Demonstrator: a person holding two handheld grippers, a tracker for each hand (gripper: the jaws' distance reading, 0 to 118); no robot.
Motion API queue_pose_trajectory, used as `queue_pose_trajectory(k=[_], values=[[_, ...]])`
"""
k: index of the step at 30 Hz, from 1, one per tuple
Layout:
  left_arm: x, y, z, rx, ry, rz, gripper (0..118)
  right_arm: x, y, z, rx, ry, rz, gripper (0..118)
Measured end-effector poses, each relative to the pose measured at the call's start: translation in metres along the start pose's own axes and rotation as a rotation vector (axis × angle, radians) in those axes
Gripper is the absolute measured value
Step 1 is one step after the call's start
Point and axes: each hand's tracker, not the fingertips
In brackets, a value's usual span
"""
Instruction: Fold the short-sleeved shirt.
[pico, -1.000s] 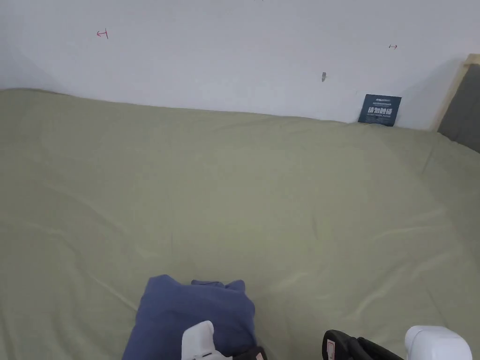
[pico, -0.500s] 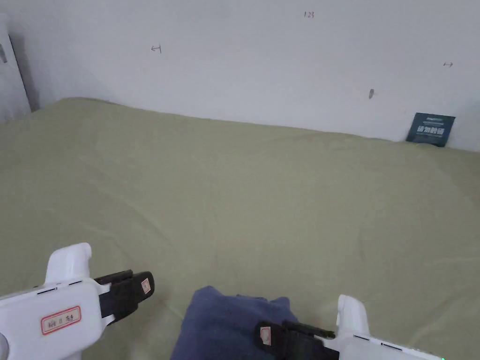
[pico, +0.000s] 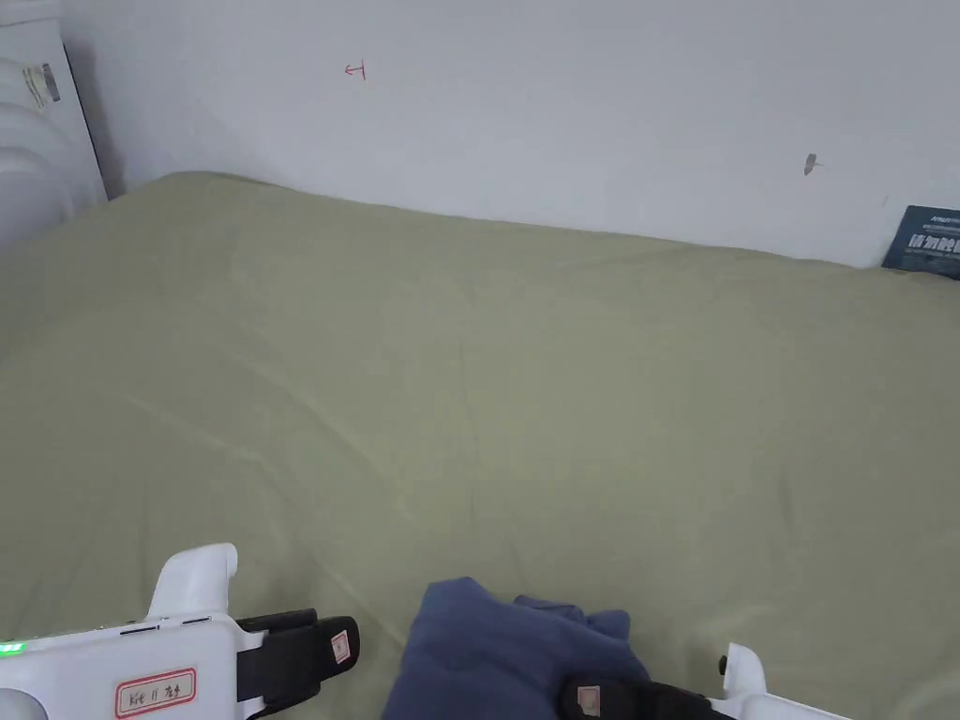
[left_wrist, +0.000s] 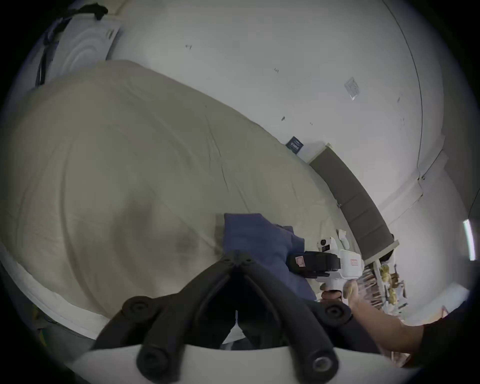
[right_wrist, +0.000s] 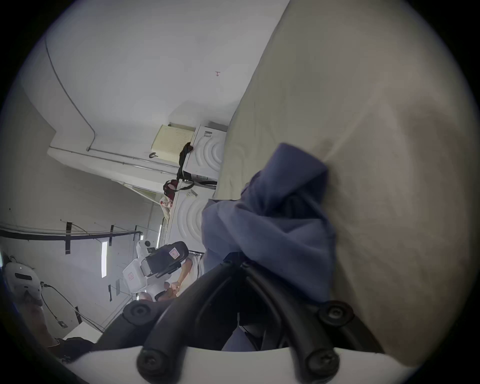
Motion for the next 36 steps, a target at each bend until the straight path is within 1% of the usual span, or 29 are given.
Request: queue_pose_trajectory(k=[1, 2, 3, 5, 6, 7, 8, 10, 12, 13, 14, 15, 16, 17, 18, 19, 20, 21, 22, 24, 25, 26, 29, 30, 32, 33, 34, 36], values=[[-0.002, 0.000, -0.004, -0.025, -0.019, 0.012, 0, 0.001, 0.000, 0.002, 0.004, -0.002, -0.005, 1], [-0.005, 0.001, -0.008, -0.048, -0.049, 0.020, 5, 0.002, 0.000, 0.003, 0.009, 0.000, -0.006, 1], [-0.007, 0.001, -0.012, -0.079, -0.068, 0.033, 30, 0.002, 0.000, 0.003, 0.010, 0.004, -0.009, 1], [-0.011, -0.001, -0.025, -0.137, -0.068, 0.035, 108, -0.012, -0.009, -0.003, 0.010, 0.001, 0.006, 1], [-0.012, -0.004, -0.033, -0.178, -0.097, 0.028, 118, -0.014, -0.009, -0.003, 0.010, -0.001, 0.011, 1], [-0.015, -0.005, -0.037, -0.149, -0.119, 0.031, 117, -0.016, -0.011, -0.003, 0.010, -0.002, 0.014, 1], [-0.013, -0.009, -0.046, -0.186, -0.105, 0.042, 117, -0.011, -0.006, -0.001, 0.010, -0.002, 0.014, 1], [-0.012, -0.013, -0.063, -0.199, -0.059, 0.062, 117, -0.013, -0.007, -0.001, 0.009, -0.003, 0.019, 1], [-0.016, -0.014, -0.077, -0.263, -0.103, 0.111, 118, -0.008, -0.004, 0.000, 0.009, -0.005, 0.024, 1], [-0.014, -0.017, -0.085, -0.256, -0.127, 0.114, 118, -0.009, -0.004, -0.001, 0.008, -0.006, 0.026, 1], [-0.011, -0.016, -0.086, -0.226, -0.112, 0.091, 118, -0.010, -0.004, -0.001, 0.007, -0.008, 0.029, 1], [-0.008, -0.013, -0.088, -0.162, -0.133, 0.098, 118, -0.010, -0.005, -0.001, 0.009, -0.010, 0.035, 1], [-0.009, -0.013, -0.090, -0.148, -0.167, 0.159, 118, -0.008, -0.003, -0.001, 0.009, -0.010, 0.034, 1], [-0.010, -0.012, -0.092, -0.140, -0.199, 0.227, 111, -0.007, -0.003, -0.001, 0.008, -0.010, 0.032, 1], [-0.011, -0.011, -0.093, -0.144, -0.251, 0.295, 76, -0.007, -0.003, 0.000, 0.009, -0.008, 0.029, 1], [-0.012, -0.015, -0.093, -0.131, -0.319, 0.340, 35, -0.007, -0.003, 0.000, 0.010, -0.008, 0.027, 1], [-0.010, -0.018, -0.093, -0.121, -0.289, 0.337, 24, -0.006, -0.003, 0.000, 0.012, -0.011, 0.030, 1], [-0.011, -0.019, -0.094, -0.122, -0.189, 0.242, 24, -0.006, -0.002, 0.000, 0.016, -0.017, 0.036, 1], [-0.009, -0.023, -0.097, -0.144, -0.157, 0.210, 24, -0.006, -0.002, 0.000, 0.015, -0.016, 0.035, 1], [-0.008, -0.028, -0.098, -0.131, -0.241, 0.307, 24, -0.007, -0.003, 0.000, 0.013, -0.027, 0.041, 1], [-0.009, -0.028, -0.097, -0.135, -0.252, 0.333, 24, -0.007, -0.003, 0.001, 0.015, -0.022, 0.040, 1], [-0.006, -0.027, -0.097, -0.137, -0.258, 0.313, 24, -0.008, -0.003, 0.001, 0.016, -0.023, 0.039, 1], [-0.005, -0.017, -0.089, -0.155, -0.214, 0.194, 23, -0.012, -0.006, 0.001, 0.018, -0.029, 0.052, 1], [-0.004, -0.013, -0.089, -0.162, -0.208, 0.184, 23, -0.015, -0.007, 0.001, 0.024, -0.030, 0.061, 1], [-0.003, -0.006, -0.086, -0.167, -0.212, 0.160, 23, -0.022, -0.010, 0.001, 0.032, -0.031, 0.097, 1], [-0.002, -0.002, -0.085, -0.181, -0.220, 0.151, 22, -0.027, -0.011, 0.002, 0.044, -0.035, 0.129, 1], [-0.003, 0.001, -0.084, -0.175, -0.214, 0.111, 22, -0.032, -0.012, 0.003, 0.052, -0.034, 0.157, 1], [-0.009, 0.009, -0.078, -0.176, -0.214, 0.109, 22, -0.041, -0.015, 0.005, 0.066, -0.026, 0.192, 1]])
